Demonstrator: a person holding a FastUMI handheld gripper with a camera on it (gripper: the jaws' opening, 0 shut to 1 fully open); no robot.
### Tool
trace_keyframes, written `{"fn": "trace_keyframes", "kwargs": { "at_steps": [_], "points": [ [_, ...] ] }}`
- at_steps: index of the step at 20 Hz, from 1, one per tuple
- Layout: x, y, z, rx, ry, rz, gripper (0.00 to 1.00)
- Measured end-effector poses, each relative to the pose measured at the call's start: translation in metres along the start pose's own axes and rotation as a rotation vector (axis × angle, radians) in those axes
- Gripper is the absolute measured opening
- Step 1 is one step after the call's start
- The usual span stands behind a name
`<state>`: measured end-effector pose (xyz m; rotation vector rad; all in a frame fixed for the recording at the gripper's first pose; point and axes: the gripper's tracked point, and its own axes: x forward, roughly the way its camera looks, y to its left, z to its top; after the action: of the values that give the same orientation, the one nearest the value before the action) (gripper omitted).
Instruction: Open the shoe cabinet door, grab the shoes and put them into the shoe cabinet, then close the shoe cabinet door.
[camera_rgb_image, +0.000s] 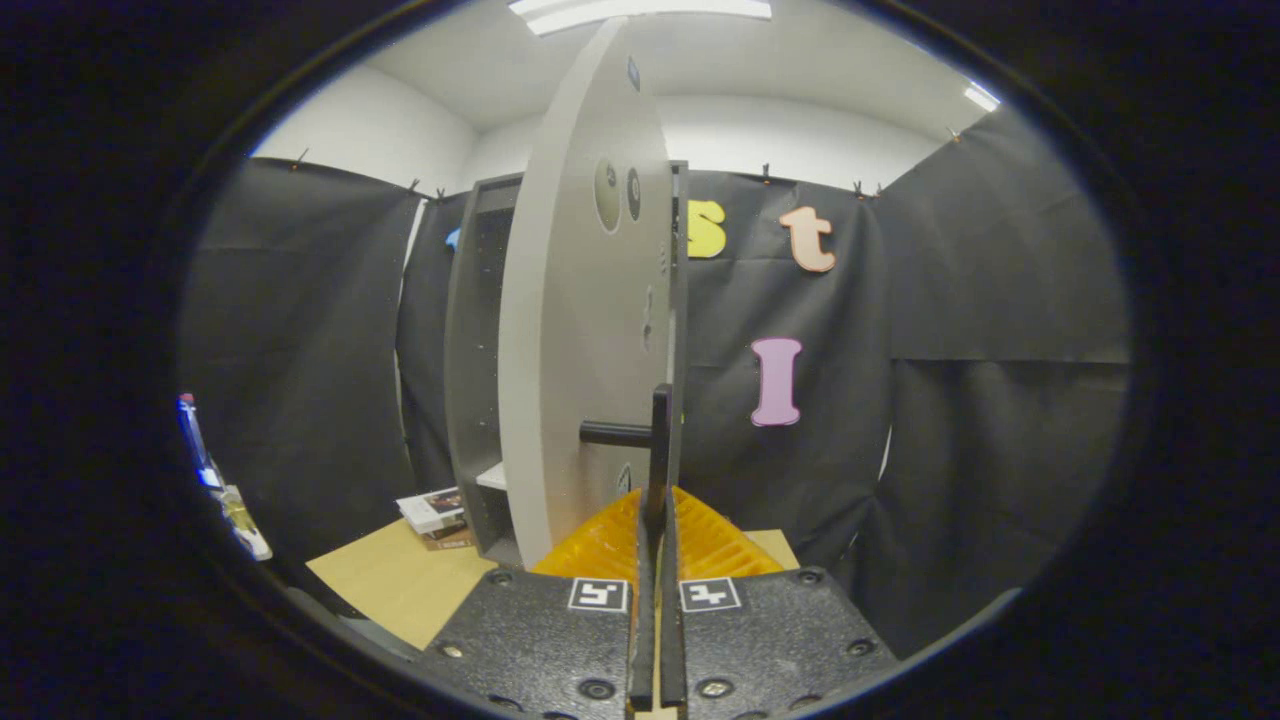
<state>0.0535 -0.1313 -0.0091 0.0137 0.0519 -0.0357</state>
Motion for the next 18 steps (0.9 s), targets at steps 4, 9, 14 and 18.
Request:
{"fn": "trace_keyframes", "kwargs": {
  "at_steps": [4,9,14,18],
  "points": [
    [0.006,-0.024,-0.001,0.107,0.040,0.108,0.04],
    [0.000,-0.027,-0.006,0.089,0.049,0.105,0.04],
    [-0.062,-0.039,-0.016,0.131,0.030,-0.024,0.54],
    [-0.110,-0.015,-0.013,0.130,-0.043,0.006,1.00]
  ]
}}
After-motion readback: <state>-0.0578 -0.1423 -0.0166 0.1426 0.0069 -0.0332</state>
